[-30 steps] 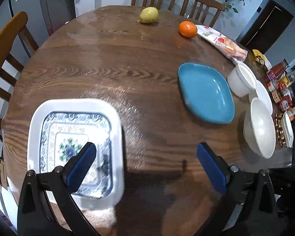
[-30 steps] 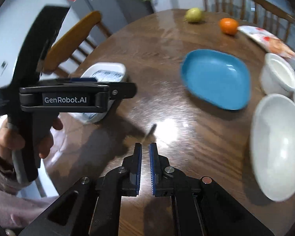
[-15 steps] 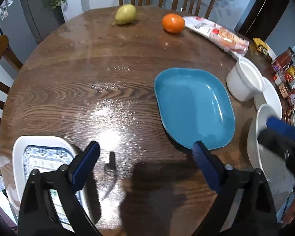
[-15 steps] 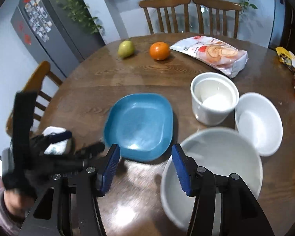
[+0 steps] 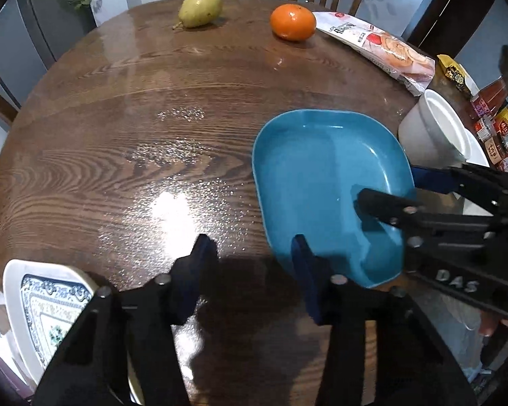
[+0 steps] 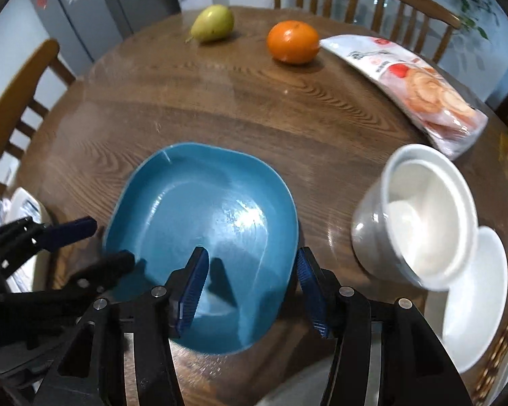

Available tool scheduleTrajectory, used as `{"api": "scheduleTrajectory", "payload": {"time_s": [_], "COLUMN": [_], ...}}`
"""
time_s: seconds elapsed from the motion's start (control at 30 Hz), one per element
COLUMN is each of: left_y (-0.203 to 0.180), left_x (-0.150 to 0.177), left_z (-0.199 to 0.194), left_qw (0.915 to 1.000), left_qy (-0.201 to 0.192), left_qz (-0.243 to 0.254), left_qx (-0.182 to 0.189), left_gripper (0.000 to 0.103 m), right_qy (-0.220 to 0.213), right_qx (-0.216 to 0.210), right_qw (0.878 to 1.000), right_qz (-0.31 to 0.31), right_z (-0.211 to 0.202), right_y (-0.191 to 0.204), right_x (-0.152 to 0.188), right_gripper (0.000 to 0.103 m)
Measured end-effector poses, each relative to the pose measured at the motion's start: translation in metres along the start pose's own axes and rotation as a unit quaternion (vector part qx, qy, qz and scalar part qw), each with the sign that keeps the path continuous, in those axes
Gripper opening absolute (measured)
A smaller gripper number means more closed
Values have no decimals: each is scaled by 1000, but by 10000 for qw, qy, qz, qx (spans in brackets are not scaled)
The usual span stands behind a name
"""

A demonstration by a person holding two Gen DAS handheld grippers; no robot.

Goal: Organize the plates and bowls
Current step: 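Grasp the teal plate rim with the right tool and lift it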

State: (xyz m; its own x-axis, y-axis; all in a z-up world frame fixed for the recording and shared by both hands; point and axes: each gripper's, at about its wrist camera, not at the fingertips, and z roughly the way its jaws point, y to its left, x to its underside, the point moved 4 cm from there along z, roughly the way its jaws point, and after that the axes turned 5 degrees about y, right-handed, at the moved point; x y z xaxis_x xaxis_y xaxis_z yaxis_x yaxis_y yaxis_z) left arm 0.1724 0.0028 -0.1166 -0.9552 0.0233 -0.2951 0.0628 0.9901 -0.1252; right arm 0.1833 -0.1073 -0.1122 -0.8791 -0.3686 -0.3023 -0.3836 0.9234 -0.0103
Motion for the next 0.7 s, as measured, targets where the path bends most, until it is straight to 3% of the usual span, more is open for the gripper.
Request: {"api": "scheduleTrajectory", "payload": {"time_s": [0.13,0.4,0.7], "left_y": [-5,0,-5], "left_x": [-3,-2,17], "left_z": [2,2,-30], "left_qw": [9998,9995,9976], "left_qy": [6,-161,-624], "left_qz": [98,8,217], "left_qx": [180,262,199], "left_gripper": [18,10,8], "right_qy": [63,-187,-696], "right_qx": [-115,-177,-461], "right_qw": [9999,9994,9944], "right_qz": [-59,212,647], "right_z": [8,-3,-40], "right_y": [2,-7,-9], "right_x": [-2,1,9], "right_gripper": [40,12,7]}}
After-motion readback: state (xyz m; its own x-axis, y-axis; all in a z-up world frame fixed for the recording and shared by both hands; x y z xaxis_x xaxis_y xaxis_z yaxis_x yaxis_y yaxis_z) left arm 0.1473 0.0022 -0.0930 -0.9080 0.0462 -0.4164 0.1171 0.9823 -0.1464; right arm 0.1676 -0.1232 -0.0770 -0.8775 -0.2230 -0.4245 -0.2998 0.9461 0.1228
